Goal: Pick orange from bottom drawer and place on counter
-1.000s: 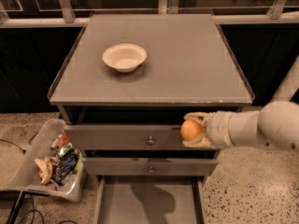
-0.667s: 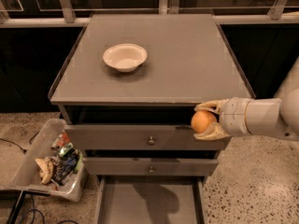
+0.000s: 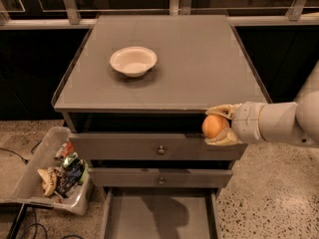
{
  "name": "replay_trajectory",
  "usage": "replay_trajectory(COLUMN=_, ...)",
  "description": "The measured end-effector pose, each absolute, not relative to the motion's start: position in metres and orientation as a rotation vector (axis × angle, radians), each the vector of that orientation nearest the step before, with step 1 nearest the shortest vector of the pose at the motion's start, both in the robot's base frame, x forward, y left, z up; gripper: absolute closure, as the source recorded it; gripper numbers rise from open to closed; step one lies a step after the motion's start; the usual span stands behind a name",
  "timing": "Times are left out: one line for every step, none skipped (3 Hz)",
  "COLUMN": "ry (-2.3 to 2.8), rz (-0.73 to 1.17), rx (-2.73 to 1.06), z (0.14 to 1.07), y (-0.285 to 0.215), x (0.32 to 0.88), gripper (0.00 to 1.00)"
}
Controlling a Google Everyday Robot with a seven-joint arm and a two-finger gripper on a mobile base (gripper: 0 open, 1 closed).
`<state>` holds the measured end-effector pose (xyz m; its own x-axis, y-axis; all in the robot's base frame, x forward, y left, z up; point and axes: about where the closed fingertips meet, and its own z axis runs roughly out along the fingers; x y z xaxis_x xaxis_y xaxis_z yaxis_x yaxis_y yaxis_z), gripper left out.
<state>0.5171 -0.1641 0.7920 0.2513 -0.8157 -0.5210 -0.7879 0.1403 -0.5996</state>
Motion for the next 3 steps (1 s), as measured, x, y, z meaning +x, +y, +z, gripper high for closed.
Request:
replay_trajectory(ry=1.469, rz=-0.121, rx=-1.655, z=0.829, y=-0.158, x=0.528, gripper=1.0)
replay_trajectory(ry=1.402, rz=-0.205, rx=-1.679, z=0.88, y=-0.148, x=0.54, gripper=1.0)
replay_trajectory(ry=1.322, rz=-0.298, rx=-1.68, z=0.944, y=-0.14, x=0.561, gripper=1.0)
